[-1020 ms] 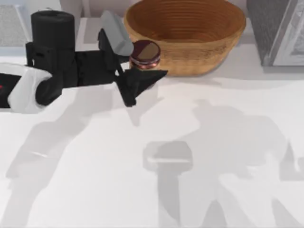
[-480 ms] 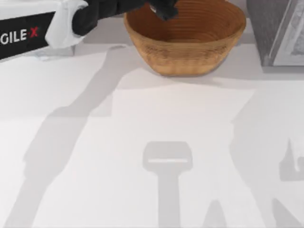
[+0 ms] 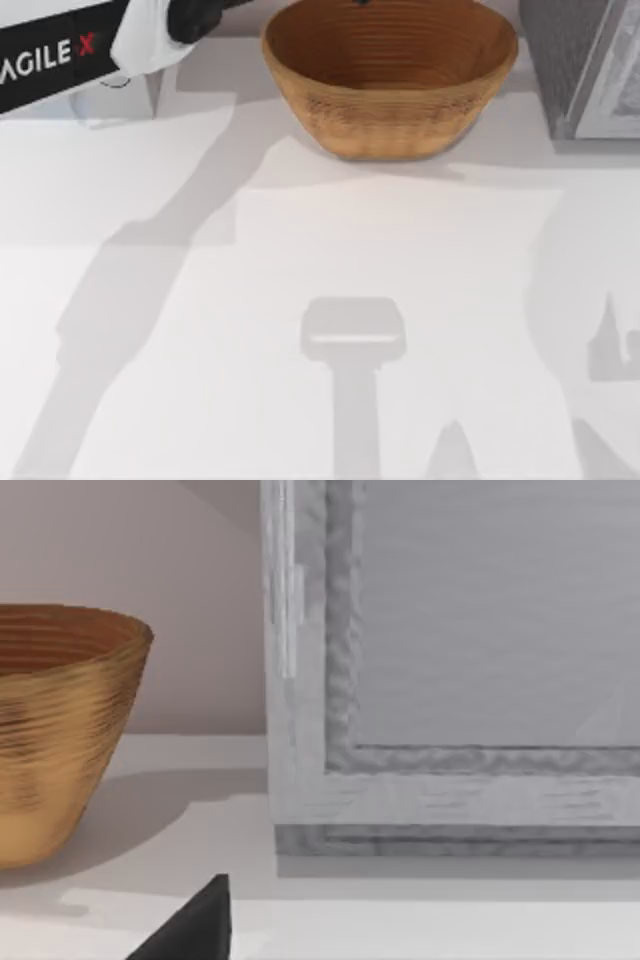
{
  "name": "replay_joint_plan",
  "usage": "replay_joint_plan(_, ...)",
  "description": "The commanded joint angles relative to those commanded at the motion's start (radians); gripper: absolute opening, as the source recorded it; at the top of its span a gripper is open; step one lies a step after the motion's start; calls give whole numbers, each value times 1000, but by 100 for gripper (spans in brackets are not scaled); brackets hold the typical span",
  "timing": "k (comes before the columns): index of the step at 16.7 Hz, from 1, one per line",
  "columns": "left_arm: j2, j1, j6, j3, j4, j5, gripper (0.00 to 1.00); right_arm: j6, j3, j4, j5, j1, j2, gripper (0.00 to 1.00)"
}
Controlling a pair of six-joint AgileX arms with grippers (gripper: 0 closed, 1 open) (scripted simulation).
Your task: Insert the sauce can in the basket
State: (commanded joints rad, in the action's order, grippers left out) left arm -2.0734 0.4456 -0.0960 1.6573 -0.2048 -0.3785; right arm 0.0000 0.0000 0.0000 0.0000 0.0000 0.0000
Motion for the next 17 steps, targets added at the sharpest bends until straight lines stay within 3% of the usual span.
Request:
replay_joint_plan(4,-31,1,-2,35,0,3,0,0,0,0,0,0,0,100)
replay_joint_plan(11,-228,37,9,244,11,33,0,0,0,0,0,0,0,100)
replay_joint_plan(16,-243,40,10,259,12,35,0,0,0,0,0,0,0,100)
replay_joint_plan(17,-243,40,10,259,12,35,8,0,0,0,0,0,0,100)
